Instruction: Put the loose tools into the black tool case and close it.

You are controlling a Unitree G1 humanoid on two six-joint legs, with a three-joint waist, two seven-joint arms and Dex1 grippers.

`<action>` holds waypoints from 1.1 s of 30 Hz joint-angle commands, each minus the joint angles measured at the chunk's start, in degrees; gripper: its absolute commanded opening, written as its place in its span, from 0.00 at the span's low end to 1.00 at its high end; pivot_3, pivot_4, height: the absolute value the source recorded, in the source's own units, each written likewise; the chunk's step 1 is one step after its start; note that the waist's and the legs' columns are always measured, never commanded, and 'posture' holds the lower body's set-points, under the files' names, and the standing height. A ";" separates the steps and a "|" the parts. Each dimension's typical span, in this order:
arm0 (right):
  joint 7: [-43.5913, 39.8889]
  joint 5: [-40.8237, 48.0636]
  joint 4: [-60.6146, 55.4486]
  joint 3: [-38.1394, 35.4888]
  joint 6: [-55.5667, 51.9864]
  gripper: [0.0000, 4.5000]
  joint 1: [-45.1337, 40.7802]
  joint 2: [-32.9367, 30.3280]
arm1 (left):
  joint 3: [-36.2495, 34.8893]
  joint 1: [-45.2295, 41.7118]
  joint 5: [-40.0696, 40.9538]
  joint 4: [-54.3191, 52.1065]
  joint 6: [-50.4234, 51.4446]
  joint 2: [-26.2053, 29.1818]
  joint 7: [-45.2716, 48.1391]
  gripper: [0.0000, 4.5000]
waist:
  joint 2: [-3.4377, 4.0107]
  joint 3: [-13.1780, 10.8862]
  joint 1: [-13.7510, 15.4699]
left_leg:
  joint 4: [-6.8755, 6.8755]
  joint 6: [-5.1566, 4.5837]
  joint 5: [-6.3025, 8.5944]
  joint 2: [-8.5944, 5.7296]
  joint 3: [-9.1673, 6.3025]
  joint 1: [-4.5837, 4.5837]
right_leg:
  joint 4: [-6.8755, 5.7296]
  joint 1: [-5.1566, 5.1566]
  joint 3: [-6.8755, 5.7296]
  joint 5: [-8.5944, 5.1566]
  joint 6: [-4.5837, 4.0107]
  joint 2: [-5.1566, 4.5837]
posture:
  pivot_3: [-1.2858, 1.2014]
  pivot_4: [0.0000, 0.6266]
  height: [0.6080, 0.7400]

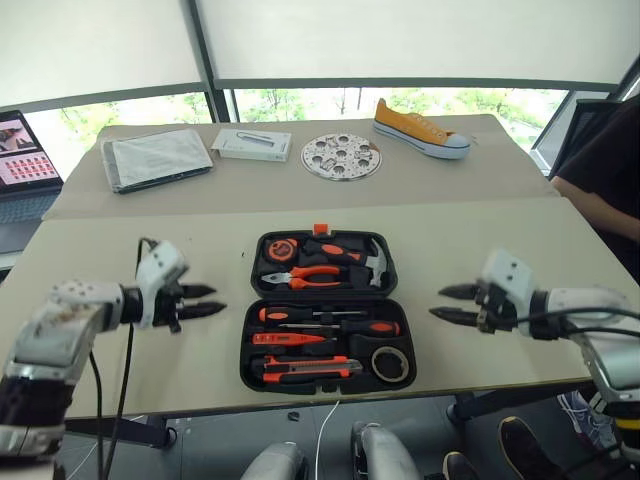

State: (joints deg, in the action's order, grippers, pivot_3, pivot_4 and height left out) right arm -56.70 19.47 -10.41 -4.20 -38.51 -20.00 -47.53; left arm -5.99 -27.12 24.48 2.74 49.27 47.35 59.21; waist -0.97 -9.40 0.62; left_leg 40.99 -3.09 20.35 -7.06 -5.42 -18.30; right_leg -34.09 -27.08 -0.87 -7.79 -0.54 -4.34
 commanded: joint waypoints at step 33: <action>15.74 -1.98 17.97 7.94 -17.50 0.01 -22.58 15.50 | 5.00 -13.75 -1.40 19.73 3.45 -10.62 -6.50 0.01 | 0.14 0.28 -0.96 | 0.27 -0.01 -0.01 -0.10 -0.11 -0.08 | -0.05 -0.04 0.09 0.09 0.03 -0.05 | 0.52 0.24 0.98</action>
State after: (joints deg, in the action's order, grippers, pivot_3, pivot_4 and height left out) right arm -41.00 17.08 8.89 4.16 -55.23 -41.88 -31.85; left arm -1.44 -40.69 24.22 21.66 54.02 36.60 52.55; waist -0.83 -9.12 -0.33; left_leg 41.27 -3.10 20.34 -7.16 -5.53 -18.39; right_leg -34.13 -27.12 -0.77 -7.70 -0.51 -4.39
